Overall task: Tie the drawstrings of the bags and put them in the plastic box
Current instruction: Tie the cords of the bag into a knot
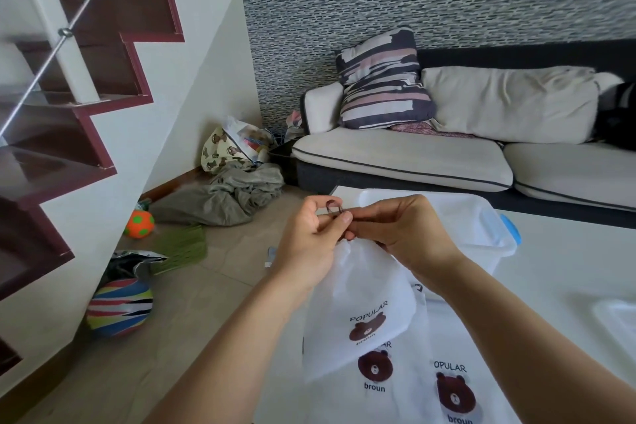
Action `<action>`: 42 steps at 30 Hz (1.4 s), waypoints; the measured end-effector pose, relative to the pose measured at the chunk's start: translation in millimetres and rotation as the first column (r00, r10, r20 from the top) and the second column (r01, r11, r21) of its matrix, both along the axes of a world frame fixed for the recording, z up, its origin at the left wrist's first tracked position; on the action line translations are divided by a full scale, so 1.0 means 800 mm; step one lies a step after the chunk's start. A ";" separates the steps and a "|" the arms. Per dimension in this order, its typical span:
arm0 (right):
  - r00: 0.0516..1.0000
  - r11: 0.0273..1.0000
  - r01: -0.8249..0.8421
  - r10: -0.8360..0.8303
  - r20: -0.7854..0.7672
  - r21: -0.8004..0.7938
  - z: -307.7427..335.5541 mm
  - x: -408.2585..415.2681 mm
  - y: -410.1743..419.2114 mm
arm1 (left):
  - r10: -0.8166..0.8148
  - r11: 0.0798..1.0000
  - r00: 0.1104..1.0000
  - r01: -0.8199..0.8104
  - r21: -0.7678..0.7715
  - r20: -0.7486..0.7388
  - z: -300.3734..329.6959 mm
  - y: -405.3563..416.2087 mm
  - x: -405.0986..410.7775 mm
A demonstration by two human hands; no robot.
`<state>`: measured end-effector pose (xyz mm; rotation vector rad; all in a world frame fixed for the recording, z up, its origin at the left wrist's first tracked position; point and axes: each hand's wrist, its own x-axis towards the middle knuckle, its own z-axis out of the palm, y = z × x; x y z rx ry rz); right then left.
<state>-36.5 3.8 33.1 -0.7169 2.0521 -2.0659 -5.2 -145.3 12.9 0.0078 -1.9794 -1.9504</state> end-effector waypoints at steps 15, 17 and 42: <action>0.977 0.987 0.159 -0.156 0.147 -0.008 0.008 -0.001 0.037 | -0.001 1.000 1.000 0.001 -0.007 -0.021 0.000 0.046 -0.016; 0.970 0.979 0.202 -0.201 0.138 0.000 0.008 -0.003 0.049 | -0.023 1.000 1.000 0.023 0.010 -0.016 0.001 0.056 -0.018; 0.947 0.985 0.169 -0.170 0.271 0.027 0.028 -0.008 0.133 | -0.087 0.987 0.987 0.067 0.144 0.137 0.003 0.104 -0.029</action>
